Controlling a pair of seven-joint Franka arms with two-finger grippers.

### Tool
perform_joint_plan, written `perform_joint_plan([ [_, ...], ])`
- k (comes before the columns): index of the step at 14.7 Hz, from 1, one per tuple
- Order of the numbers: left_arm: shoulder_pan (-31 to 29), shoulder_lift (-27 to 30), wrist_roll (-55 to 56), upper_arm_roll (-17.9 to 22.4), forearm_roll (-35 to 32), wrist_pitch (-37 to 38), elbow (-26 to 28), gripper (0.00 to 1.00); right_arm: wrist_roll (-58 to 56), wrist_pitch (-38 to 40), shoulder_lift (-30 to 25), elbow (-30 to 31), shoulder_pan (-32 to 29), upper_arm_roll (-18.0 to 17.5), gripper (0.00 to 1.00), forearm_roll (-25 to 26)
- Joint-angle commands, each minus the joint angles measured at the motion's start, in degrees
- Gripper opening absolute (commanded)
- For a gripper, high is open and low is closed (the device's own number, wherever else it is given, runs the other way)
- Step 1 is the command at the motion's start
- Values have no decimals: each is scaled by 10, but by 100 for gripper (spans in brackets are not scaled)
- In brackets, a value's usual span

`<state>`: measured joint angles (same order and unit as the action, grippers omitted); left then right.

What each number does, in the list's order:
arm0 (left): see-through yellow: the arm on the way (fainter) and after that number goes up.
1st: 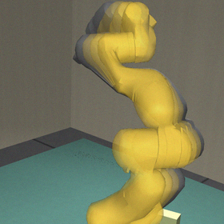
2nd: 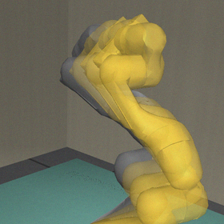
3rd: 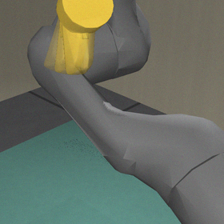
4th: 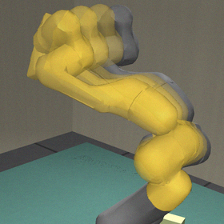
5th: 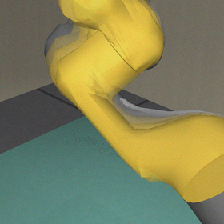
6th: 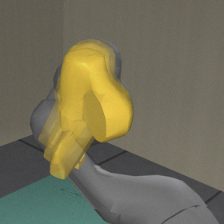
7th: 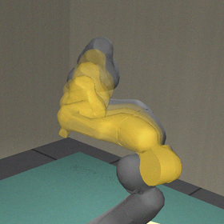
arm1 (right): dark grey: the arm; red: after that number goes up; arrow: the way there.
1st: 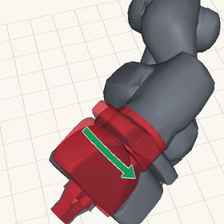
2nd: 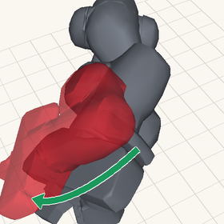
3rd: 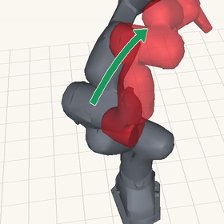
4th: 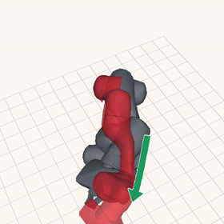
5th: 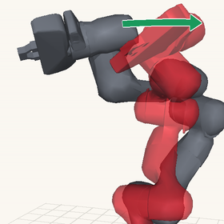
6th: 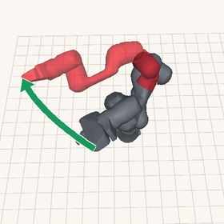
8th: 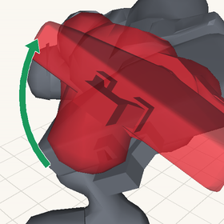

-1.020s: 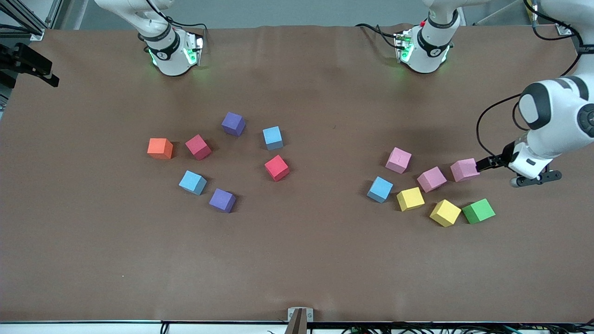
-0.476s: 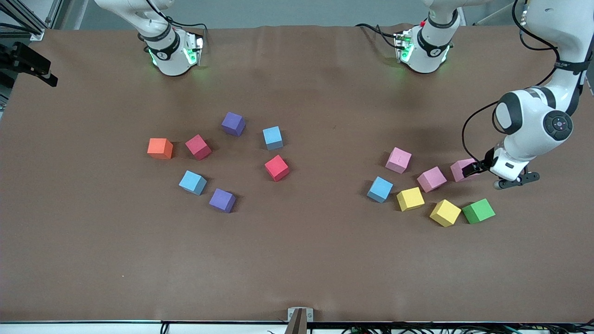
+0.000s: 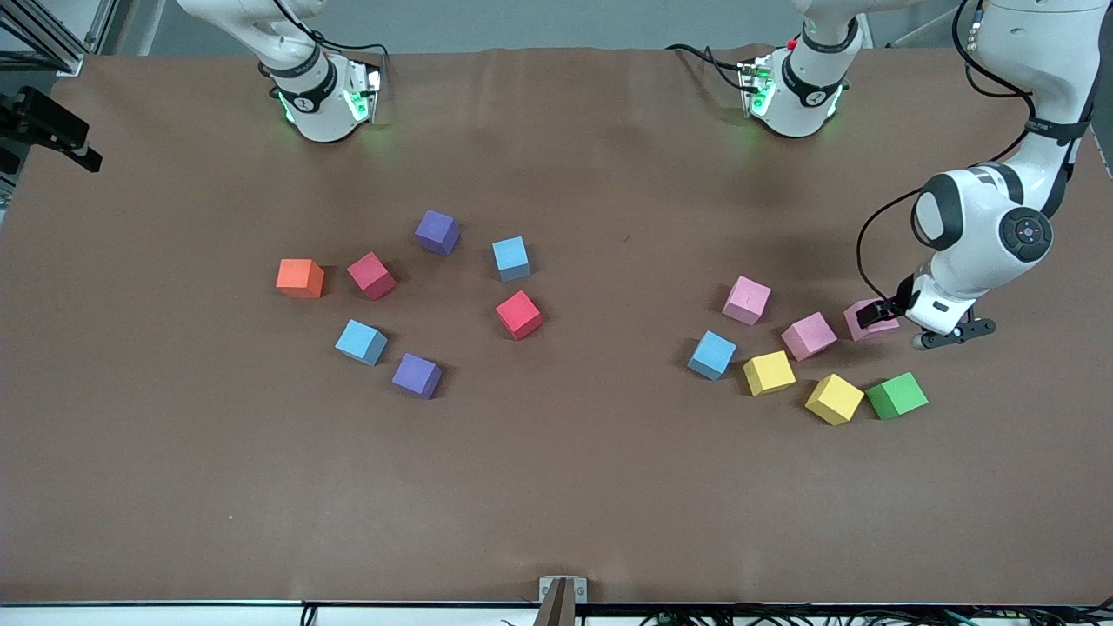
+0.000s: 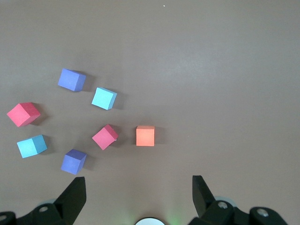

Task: Arrange 11 blocks into digit 3
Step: 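Reach the left gripper down and grasp a pink cube, then carry the pink cube toward the table center with the left gripper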

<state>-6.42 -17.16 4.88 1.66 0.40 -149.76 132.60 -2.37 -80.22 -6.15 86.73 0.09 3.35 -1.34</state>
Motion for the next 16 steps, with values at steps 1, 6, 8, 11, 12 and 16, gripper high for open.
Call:
perform_joint_plan([
  [1, 1, -5, 7, -3, 5, -19, 6, 81, -5, -3, 16, 1, -13, -2, 100, 1],
  [6, 2, 1, 7, -4, 5, -16, 6, 42, -5, -48, 73, -1, -25, -2, 100, 1],
  [8, 1, 26, 17, -22, 5, 9, 6, 40, -4, -57, 119, -2, -26, -2, 100, 4],
  [11, 1, 82, 22, -49, 5, 73, 3, 40, 4, -71, 132, 0, -16, -5, 100, 47],
  [12, 1, 98, 29, -60, 5, 88, 4, 40, 24, -67, 132, 3, -11, -5, 100, 48],
  [16, 1, 157, 93, -134, 5, 157, 4, 40, 151, -78, 133, 33, -5, -7, 100, 12],
])
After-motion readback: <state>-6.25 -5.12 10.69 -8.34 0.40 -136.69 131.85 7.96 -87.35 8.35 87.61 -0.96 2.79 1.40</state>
